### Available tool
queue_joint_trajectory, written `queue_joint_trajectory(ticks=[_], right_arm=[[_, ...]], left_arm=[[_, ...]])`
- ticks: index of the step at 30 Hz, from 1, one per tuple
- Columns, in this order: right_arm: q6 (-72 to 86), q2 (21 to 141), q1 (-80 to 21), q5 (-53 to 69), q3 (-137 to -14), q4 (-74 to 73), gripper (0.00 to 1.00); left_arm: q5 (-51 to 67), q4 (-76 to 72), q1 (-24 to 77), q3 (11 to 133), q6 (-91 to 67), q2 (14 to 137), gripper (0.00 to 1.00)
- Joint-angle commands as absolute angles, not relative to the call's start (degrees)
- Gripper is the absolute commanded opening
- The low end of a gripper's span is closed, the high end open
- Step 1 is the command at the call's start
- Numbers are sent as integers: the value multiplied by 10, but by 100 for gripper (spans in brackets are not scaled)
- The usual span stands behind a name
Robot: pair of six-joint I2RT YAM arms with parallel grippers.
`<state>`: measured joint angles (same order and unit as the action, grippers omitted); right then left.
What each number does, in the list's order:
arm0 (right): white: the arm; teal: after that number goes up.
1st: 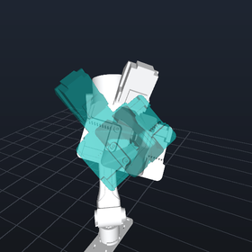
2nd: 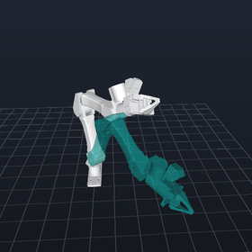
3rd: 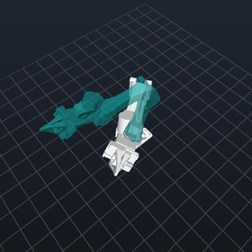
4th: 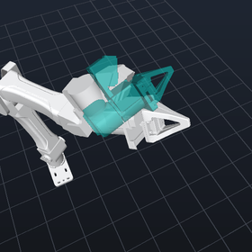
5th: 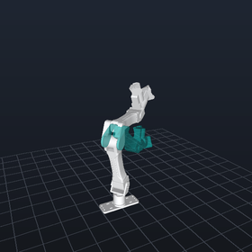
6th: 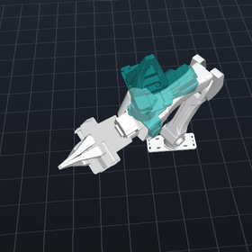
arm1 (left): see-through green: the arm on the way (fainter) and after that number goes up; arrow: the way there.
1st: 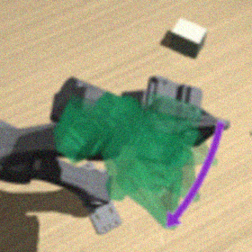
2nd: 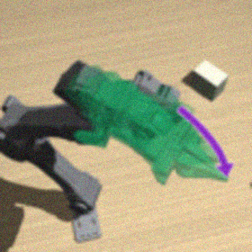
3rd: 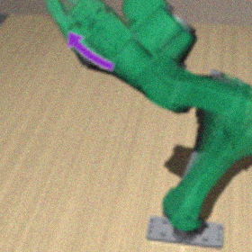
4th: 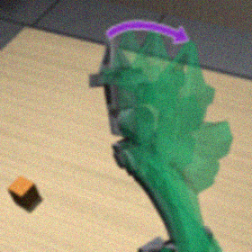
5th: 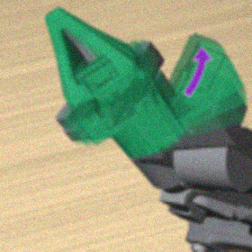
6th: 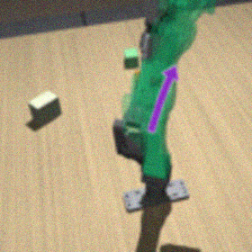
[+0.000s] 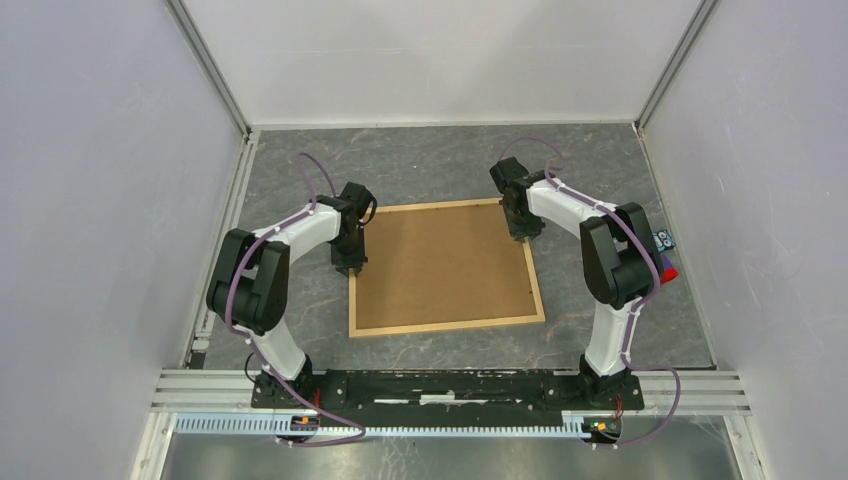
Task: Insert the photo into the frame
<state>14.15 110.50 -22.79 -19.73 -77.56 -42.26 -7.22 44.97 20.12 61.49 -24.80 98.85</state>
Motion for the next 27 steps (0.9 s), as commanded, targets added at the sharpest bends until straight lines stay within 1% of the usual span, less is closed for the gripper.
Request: queue_joint_trajectory(ticks=[1, 22, 27], right_arm=[[154, 1114, -229, -191, -778, -401, 27], [160, 1120, -224, -172, -755, -391, 27], [155, 1101, -220, -157, -783, -409, 27]], left_arm=[[-46, 459, 212, 587, -273, 1010, 2], [-44, 459, 213, 586, -272, 1011, 2], [-44, 459, 213, 586, -272, 1011, 2]])
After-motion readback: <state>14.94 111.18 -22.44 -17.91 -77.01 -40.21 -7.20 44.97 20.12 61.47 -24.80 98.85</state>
